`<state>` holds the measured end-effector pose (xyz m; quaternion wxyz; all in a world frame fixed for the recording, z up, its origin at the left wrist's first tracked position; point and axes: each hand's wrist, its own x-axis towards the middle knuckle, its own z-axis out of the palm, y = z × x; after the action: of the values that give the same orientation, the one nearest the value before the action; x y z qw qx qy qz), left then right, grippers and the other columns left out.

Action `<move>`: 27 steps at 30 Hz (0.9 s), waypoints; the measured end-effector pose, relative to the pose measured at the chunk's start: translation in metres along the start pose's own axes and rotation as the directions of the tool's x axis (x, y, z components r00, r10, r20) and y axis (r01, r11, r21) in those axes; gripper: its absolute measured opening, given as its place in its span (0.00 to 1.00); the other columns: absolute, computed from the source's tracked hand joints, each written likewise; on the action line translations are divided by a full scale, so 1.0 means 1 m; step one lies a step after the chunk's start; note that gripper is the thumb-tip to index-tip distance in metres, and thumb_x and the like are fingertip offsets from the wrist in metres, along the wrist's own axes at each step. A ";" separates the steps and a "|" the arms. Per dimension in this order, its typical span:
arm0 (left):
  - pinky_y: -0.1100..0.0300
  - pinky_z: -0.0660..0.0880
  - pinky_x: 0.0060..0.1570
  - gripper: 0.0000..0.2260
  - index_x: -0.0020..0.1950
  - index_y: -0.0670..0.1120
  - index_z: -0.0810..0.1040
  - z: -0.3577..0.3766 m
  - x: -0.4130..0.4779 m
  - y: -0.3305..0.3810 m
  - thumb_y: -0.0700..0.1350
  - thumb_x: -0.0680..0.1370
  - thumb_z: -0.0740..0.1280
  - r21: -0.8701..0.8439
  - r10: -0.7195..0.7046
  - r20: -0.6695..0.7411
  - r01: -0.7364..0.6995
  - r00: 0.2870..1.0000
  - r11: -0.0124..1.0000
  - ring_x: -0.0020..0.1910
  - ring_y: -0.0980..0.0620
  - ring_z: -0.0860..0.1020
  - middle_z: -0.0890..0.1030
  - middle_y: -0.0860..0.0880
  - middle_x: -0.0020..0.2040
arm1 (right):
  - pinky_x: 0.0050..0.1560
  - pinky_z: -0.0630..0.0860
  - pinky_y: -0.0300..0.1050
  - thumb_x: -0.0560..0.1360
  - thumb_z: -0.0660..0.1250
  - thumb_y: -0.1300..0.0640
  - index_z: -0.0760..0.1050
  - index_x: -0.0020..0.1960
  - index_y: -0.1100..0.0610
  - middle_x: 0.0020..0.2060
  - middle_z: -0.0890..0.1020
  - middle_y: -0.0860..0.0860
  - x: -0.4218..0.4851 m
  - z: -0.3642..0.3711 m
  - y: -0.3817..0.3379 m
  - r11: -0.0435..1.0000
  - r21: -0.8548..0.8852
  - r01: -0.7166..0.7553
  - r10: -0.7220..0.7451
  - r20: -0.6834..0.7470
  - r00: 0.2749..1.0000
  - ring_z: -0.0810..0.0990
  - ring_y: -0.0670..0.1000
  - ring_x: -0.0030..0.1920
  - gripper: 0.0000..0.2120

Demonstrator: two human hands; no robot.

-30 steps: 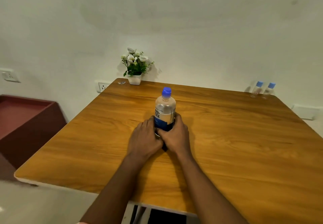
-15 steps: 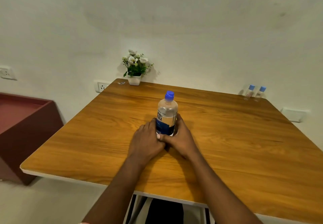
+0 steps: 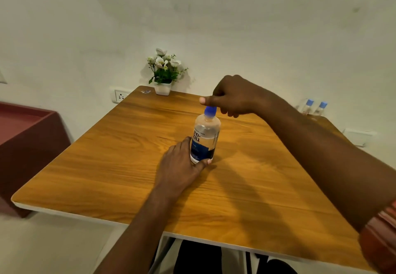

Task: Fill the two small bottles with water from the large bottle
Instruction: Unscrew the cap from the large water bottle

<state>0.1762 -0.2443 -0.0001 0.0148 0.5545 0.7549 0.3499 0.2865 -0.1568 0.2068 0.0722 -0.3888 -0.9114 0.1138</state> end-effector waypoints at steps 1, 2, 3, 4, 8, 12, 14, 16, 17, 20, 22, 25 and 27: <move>0.53 0.68 0.65 0.41 0.76 0.48 0.58 0.000 0.000 0.000 0.69 0.71 0.65 0.003 -0.005 -0.002 0.005 1.000 1.000 0.69 0.49 0.68 0.70 0.48 0.72 | 0.28 0.75 0.38 0.76 0.64 0.40 0.78 0.47 0.59 0.35 0.83 0.55 0.005 -0.002 -0.004 0.999 -0.044 0.008 -0.006 0.039 0.999 0.83 0.52 0.32 0.21; 0.54 0.68 0.65 0.41 0.76 0.48 0.58 0.000 0.000 0.000 0.69 0.71 0.65 0.006 -0.006 -0.005 0.006 1.000 1.000 0.69 0.49 0.68 0.70 0.48 0.71 | 0.27 0.75 0.38 0.76 0.66 0.42 0.79 0.46 0.61 0.34 0.83 0.55 0.010 -0.003 -0.006 0.997 -0.070 0.017 -0.012 0.067 0.998 0.83 0.52 0.31 0.21; 0.54 0.68 0.65 0.40 0.76 0.48 0.58 0.000 0.000 0.000 0.68 0.71 0.65 0.008 -0.005 -0.009 0.005 1.000 1.000 0.69 0.49 0.68 0.70 0.48 0.71 | 0.27 0.76 0.39 0.76 0.68 0.44 0.79 0.47 0.62 0.33 0.83 0.56 0.014 -0.004 -0.008 0.996 -0.085 0.025 -0.017 0.087 0.996 0.83 0.52 0.30 0.19; 0.55 0.68 0.64 0.40 0.76 0.48 0.58 0.001 0.000 0.000 0.68 0.72 0.65 0.009 -0.001 -0.013 0.002 1.000 1.000 0.69 0.49 0.69 0.71 0.49 0.71 | 0.27 0.77 0.40 0.75 0.69 0.47 0.79 0.47 0.63 0.33 0.83 0.56 0.017 -0.004 -0.009 0.995 -0.092 0.028 -0.018 0.102 0.995 0.83 0.52 0.30 0.17; 0.54 0.68 0.64 0.38 0.75 0.48 0.59 0.001 0.001 0.000 0.66 0.73 0.66 0.006 0.022 -0.012 -0.022 1.000 1.000 0.68 0.49 0.69 0.71 0.49 0.70 | 0.27 0.79 0.39 0.73 0.73 0.53 0.80 0.47 0.64 0.34 0.83 0.56 0.026 -0.006 -0.010 0.994 -0.094 0.051 -0.038 0.137 0.990 0.84 0.51 0.30 0.13; 0.54 0.68 0.65 0.37 0.76 0.48 0.59 -0.001 0.001 0.001 0.64 0.73 0.66 -0.006 0.024 0.002 -0.024 1.000 1.000 0.68 0.50 0.69 0.71 0.49 0.70 | 0.34 0.78 0.38 0.71 0.75 0.58 0.81 0.53 0.59 0.43 0.84 0.54 0.025 -0.009 -0.011 0.983 -0.124 0.132 -0.107 0.193 0.975 0.84 0.49 0.37 0.12; 0.53 0.68 0.66 0.37 0.76 0.48 0.59 -0.003 0.000 0.002 0.64 0.73 0.67 -0.008 0.023 0.011 -0.023 1.000 1.000 0.69 0.50 0.69 0.71 0.49 0.71 | 0.45 0.78 0.42 0.70 0.75 0.61 0.81 0.56 0.57 0.48 0.83 0.52 0.024 -0.010 -0.014 0.967 -0.180 0.182 -0.143 0.207 0.968 0.83 0.50 0.45 0.14; 0.53 0.69 0.67 0.37 0.76 0.48 0.59 -0.004 0.001 0.003 0.64 0.73 0.67 -0.011 0.021 0.017 -0.020 1.000 1.000 0.69 0.50 0.69 0.71 0.49 0.71 | 0.50 0.76 0.44 0.70 0.75 0.63 0.81 0.56 0.56 0.52 0.82 0.51 0.023 -0.009 -0.016 0.953 -0.214 0.212 -0.166 0.215 0.962 0.81 0.51 0.51 0.16; 0.53 0.69 0.67 0.37 0.75 0.48 0.60 -0.004 0.001 0.003 0.64 0.73 0.67 -0.011 0.020 0.016 -0.019 1.000 1.000 0.69 0.50 0.69 0.71 0.49 0.71 | 0.51 0.76 0.44 0.69 0.75 0.64 0.80 0.57 0.56 0.53 0.81 0.52 0.024 -0.010 -0.017 0.951 -0.219 0.217 -0.167 0.227 0.960 0.80 0.52 0.52 0.17; 0.53 0.69 0.65 0.36 0.75 0.48 0.60 -0.004 0.000 0.003 0.64 0.73 0.67 -0.011 0.023 0.005 -0.023 1.000 1.000 0.68 0.50 0.69 0.72 0.49 0.70 | 0.44 0.77 0.42 0.69 0.77 0.54 0.76 0.62 0.55 0.52 0.79 0.51 0.025 -0.011 -0.020 0.967 -0.182 0.178 -0.129 0.251 0.959 0.81 0.53 0.49 0.23; 0.53 0.69 0.65 0.36 0.75 0.48 0.61 -0.003 0.000 0.003 0.64 0.73 0.67 -0.013 0.023 0.003 -0.023 1.000 1.000 0.68 0.49 0.70 0.72 0.49 0.70 | 0.32 0.76 0.39 0.71 0.73 0.44 0.76 0.60 0.57 0.46 0.80 0.51 0.028 -0.011 -0.021 0.977 -0.176 0.120 -0.081 0.212 0.974 0.82 0.51 0.41 0.24; 0.52 0.70 0.65 0.36 0.75 0.48 0.61 -0.004 0.000 0.004 0.64 0.73 0.67 -0.017 0.023 0.011 -0.023 1.000 1.000 0.68 0.49 0.70 0.72 0.49 0.70 | 0.26 0.77 0.41 0.75 0.66 0.39 0.76 0.48 0.63 0.36 0.82 0.56 0.033 -0.006 -0.021 0.974 -0.225 0.023 0.015 0.166 0.986 0.83 0.53 0.30 0.25; 0.51 0.70 0.66 0.36 0.75 0.48 0.61 -0.004 0.000 0.004 0.64 0.73 0.67 -0.020 0.026 0.015 -0.026 1.000 0.999 0.68 0.49 0.70 0.72 0.49 0.70 | 0.27 0.78 0.43 0.76 0.65 0.41 0.76 0.43 0.63 0.32 0.83 0.58 0.034 -0.003 -0.021 0.967 -0.254 -0.005 0.054 0.189 0.981 0.83 0.53 0.26 0.23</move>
<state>0.1775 -0.2458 0.0050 0.0215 0.5668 0.7439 0.3534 0.2488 -0.1456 0.2166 -0.0687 -0.3955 -0.9152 0.0352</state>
